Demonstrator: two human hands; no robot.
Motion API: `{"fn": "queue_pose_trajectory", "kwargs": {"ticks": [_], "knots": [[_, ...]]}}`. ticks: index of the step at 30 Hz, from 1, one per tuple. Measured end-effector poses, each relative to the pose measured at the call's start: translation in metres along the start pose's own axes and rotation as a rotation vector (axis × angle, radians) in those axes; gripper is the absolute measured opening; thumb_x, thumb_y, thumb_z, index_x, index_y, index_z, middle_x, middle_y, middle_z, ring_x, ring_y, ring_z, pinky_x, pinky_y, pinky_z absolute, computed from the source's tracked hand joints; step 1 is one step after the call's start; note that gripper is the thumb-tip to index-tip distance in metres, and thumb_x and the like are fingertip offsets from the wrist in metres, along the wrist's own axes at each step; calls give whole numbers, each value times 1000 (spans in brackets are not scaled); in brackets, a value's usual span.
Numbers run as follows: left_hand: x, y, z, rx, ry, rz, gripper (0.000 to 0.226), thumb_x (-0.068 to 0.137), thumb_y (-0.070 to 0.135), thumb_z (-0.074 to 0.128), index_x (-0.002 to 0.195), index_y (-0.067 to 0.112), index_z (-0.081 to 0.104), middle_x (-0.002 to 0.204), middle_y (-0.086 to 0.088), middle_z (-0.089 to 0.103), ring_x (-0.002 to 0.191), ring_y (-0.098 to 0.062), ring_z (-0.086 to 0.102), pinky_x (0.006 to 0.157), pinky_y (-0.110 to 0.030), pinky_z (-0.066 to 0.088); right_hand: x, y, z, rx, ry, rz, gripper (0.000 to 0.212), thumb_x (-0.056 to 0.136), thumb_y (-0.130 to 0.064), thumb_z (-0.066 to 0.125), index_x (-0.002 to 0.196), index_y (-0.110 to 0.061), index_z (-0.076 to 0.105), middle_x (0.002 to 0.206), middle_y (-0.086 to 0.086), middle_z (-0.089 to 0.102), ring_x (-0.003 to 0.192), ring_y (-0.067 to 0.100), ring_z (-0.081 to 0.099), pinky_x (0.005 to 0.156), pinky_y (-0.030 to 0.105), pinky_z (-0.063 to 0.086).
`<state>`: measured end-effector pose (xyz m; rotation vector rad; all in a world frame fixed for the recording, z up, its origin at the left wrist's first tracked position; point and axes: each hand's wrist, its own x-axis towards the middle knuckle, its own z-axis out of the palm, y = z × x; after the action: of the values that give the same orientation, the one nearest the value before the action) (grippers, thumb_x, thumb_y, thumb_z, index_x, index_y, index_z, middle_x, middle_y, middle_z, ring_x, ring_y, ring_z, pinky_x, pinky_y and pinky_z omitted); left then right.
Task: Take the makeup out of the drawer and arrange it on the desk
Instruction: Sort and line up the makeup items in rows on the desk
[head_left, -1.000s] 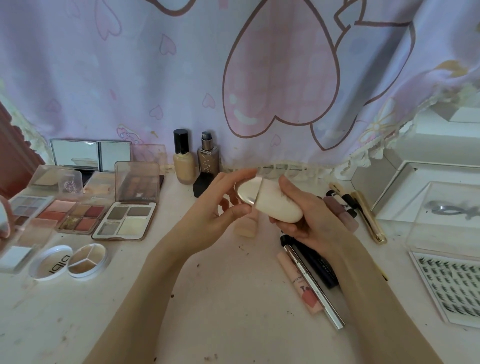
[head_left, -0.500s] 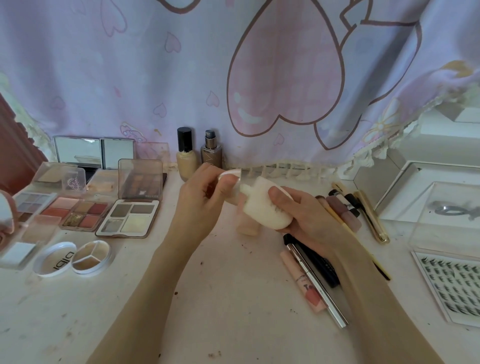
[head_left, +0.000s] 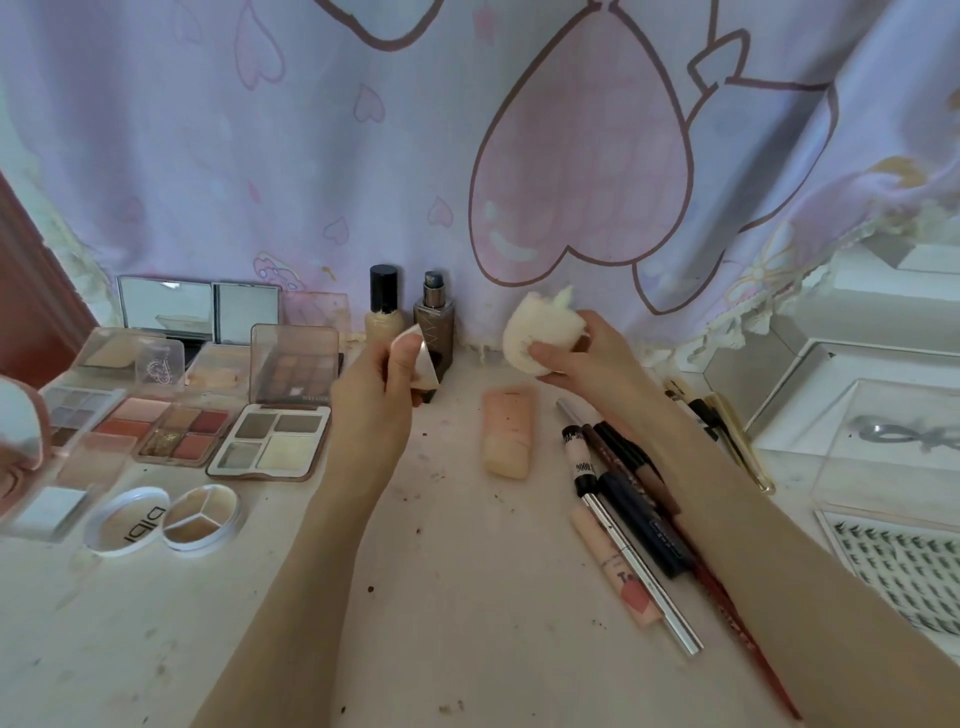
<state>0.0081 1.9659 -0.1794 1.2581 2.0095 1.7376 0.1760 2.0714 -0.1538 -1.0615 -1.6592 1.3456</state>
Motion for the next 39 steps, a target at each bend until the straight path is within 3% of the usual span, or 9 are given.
{"fn": "queue_pose_trajectory", "kwargs": {"ticks": [4, 9, 12, 15, 22, 26, 30, 34, 39], "knots": [[2, -3, 0, 39, 11, 20, 33, 98, 37, 35, 91, 11, 54, 78, -9, 61, 73, -23, 56, 58, -28, 35, 21, 5, 22, -388, -20, -115, 44, 79, -17, 71, 118, -16, 52, 110, 0, 59, 99, 15, 56, 82, 28, 48], [3, -7, 3, 112, -38, 54, 23, 97, 22, 42, 111, 4, 49, 70, 13, 49, 64, -2, 46, 53, -18, 29, 43, 13, 38, -521, 18, -119, 46, 78, -18, 72, 120, -11, 55, 116, 7, 60, 104, 21, 56, 81, 28, 41], [4, -10, 3, 113, -49, 38, 23, 97, 18, 45, 116, 6, 47, 73, 12, 49, 67, -7, 49, 54, -19, 27, 48, 18, 43, -556, 31, -123, 43, 78, -17, 71, 118, -8, 57, 115, 10, 60, 104, 23, 55, 80, 28, 40], [2, -9, 4, 121, -72, -1, 22, 95, 18, 48, 114, 8, 49, 79, 4, 53, 81, -24, 56, 58, -22, 27, 52, 22, 45, -549, 34, -129, 40, 78, -16, 70, 116, -8, 58, 112, 10, 62, 101, 24, 57, 79, 28, 41], [-1, -5, 4, 61, -70, -9, 11, 90, 26, 58, 97, 17, 55, 74, 11, 53, 69, -4, 48, 58, -16, 28, 26, 17, 31, -425, 195, -174, 27, 86, -23, 64, 111, -12, 63, 100, -3, 63, 91, 9, 58, 79, 18, 43], [-2, -1, 6, -13, -111, -75, 11, 88, 22, 61, 98, 16, 61, 85, 3, 62, 82, -12, 57, 70, -15, 39, -1, 3, 26, -307, -54, -159, 24, 88, -27, 62, 110, -20, 65, 101, -11, 66, 92, -1, 59, 72, 4, 43], [-4, 3, 6, -109, -119, -145, 12, 86, 18, 64, 97, 18, 59, 90, 1, 66, 89, -15, 62, 85, -29, 49, -10, 0, 30, -264, -295, -66, 40, 85, -28, 65, 123, -16, 60, 110, -8, 65, 96, -4, 58, 71, 8, 42], [-3, 1, 6, -87, -138, -147, 17, 87, 15, 61, 104, 13, 64, 92, -2, 68, 89, -16, 64, 83, -25, 50, -6, 3, 33, -204, -303, -64, 32, 85, -23, 66, 115, -13, 65, 82, -11, 67, 70, -8, 58, 60, 6, 41], [-1, -4, 3, 121, 9, -72, 25, 91, 13, 54, 115, 11, 63, 102, -3, 66, 83, -9, 52, 68, -8, 32, 8, 7, 35, -429, -197, 5, 7, 83, -27, 65, 85, -25, 71, 84, -9, 67, 79, 3, 57, 67, 14, 41]]}}
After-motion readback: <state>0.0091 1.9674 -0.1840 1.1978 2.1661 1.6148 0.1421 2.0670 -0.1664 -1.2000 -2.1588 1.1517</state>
